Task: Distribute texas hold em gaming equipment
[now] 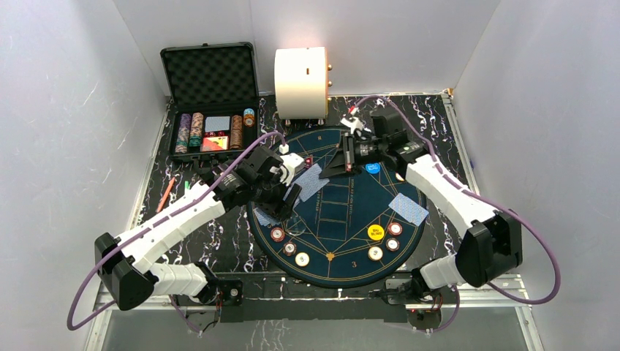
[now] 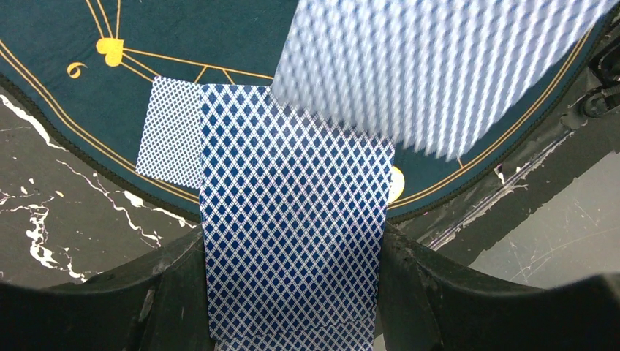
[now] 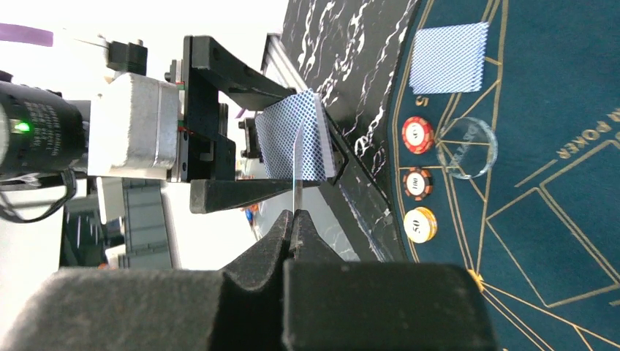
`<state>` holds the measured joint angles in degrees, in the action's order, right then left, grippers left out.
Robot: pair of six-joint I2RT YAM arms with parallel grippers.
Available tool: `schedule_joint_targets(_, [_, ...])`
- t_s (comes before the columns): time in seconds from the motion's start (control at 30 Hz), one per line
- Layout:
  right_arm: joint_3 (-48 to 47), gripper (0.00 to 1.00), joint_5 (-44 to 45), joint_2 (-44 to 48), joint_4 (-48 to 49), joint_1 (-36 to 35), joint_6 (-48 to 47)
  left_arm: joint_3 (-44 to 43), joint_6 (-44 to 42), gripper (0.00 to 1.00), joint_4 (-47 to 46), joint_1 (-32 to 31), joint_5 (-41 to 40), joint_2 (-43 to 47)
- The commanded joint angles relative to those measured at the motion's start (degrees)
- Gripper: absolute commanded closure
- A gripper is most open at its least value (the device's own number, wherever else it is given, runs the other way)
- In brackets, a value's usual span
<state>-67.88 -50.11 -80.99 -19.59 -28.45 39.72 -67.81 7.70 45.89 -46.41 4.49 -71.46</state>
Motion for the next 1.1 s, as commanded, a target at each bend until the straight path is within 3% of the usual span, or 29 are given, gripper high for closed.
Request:
schedule_joint_targets(0.0, [-2.46, 1.0, -0.77, 4.7, -4.66, 5.25, -2.46, 0.72, 0.88, 1.0, -0.19, -0.15, -2.11, 3.64])
schedule_joint_targets(0.1, [-0.45, 1.0, 0.81, 6.69, -7.32, 7.66, -4.39, 0.91, 1.39, 1.0, -0.01, -0.17, -3.62, 4.37])
schedule_joint_targets(0.23, [0.81, 1.0, 9.34, 8.15, -12.24, 8.01, -10.79, 1.01, 1.96, 1.0, -0.01, -0.17, -4.89, 4.74])
schedule_joint_targets(0.47, [-1.33, 1.0, 38.89, 6.99, -28.83, 5.0, -11.09, -0.19, 2.53, 1.0, 0.43, -0.1, -5.67, 5.15])
schedule_joint_targets(0.53, [-0.27, 1.0, 48.73, 6.07, -34.53, -0.43, -5.32, -0.41, 2.82, 1.0, 0.26, -0.15, -6.64, 5.65])
schedule_joint_targets(0.6, [0.94, 1.0, 61.99, 5.89, -40.49, -12.65, 6.08, -0.71, 3.62, 1.0, 0.17, -0.17, -8.29, 6.05])
schedule_joint_targets(0.73, [-5.75, 1.0, 81.9, -8.66, -58.8, -31.5, 26.06, 0.2, 5.96, 1.0, 1.85, 2.23, -12.06, 6.5])
schedule_joint_targets(0.9, [-11.34, 1.0, 85.83, -20.58, -58.81, -39.52, 28.71, 1.85, 6.88, 1.0, 3.45, 5.47, -12.24, 10.75])
schedule_joint_targets(1.07, [-16.24, 1.0, 89.36, -27.77, -58.8, -40.85, 29.76, 2.08, 7.12, 1.0, 4.1, 5.56, -12.75, 11.59])
